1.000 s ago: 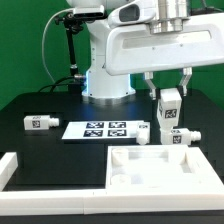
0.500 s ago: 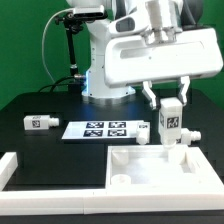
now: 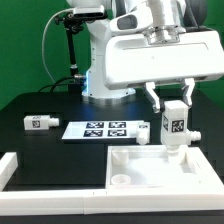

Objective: Assemble one leg

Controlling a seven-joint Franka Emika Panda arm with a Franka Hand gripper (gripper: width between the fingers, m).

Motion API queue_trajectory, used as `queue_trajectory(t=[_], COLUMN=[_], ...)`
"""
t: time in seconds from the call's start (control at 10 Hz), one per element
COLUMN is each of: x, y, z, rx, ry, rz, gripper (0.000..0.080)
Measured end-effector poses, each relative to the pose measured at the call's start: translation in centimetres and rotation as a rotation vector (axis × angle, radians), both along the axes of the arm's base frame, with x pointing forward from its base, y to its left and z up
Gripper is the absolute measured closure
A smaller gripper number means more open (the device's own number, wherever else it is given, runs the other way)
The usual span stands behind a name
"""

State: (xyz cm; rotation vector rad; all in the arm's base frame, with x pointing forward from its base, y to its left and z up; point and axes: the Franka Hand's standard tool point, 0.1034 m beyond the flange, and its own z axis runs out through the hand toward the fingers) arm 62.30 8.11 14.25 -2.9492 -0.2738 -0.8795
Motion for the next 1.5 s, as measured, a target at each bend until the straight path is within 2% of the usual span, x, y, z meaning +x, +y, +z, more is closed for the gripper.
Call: queue_trajectory(t=[0.1, 0.2, 0.3, 0.4, 0.7, 1.0, 1.5], x=[-0.1, 0.2, 0.8, 0.6, 0.3, 0.6, 0.4], y=[0.4, 0.7, 1.1, 1.7, 3.0, 2.1, 2.3], z=[-0.7, -1.6, -1.9, -2.6, -3.6, -4.2, -5.2], rx=[-0.002, -0.001, 0.003, 0.010, 0.022, 0.010, 0.013], ry=[-0.040, -0.025, -0.030, -0.021, -0.005, -0.008, -0.026], rz=[0.014, 0.019, 0.021, 0.020, 0.019, 0.024, 0.025], gripper=[0.0514, 0.0514, 0.0514, 0.0514, 0.0514, 0.0514, 0.0514])
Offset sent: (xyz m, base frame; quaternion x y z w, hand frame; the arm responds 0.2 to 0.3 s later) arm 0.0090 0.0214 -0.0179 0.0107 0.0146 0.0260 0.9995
